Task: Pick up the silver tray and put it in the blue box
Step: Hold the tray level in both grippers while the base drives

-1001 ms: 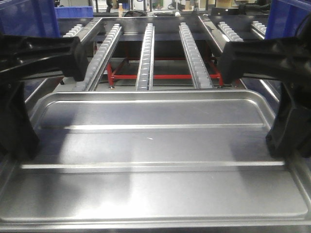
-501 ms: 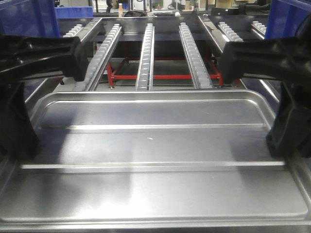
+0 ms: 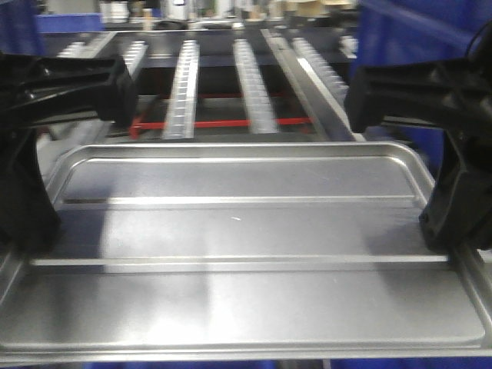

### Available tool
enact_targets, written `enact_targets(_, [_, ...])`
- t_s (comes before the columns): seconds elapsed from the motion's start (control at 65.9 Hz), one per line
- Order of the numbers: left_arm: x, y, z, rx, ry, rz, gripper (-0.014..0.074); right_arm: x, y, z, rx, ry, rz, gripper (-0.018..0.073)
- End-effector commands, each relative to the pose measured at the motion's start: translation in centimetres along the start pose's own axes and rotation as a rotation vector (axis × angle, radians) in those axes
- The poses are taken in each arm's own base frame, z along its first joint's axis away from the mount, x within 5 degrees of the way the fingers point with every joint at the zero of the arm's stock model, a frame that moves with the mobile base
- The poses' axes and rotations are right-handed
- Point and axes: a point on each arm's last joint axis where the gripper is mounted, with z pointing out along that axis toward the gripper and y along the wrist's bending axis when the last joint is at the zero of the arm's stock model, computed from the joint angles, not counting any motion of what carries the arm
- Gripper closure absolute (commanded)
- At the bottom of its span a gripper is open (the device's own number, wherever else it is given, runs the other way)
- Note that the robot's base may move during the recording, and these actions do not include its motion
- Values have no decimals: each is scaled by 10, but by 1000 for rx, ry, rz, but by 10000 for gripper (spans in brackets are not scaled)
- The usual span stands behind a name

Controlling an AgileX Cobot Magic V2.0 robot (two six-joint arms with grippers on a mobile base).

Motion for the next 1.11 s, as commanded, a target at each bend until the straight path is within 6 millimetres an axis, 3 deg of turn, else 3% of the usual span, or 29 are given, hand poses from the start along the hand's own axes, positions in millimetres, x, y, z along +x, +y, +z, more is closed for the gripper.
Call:
enact_targets(0.0, [-6, -4, -12, 60, -48, -2, 700, -9, 3, -11, -48, -66, -12, 502])
enact_targets(1.092, [-6, -4, -12, 60, -48, -2, 700, -8, 3, -11, -47, -65, -12, 502])
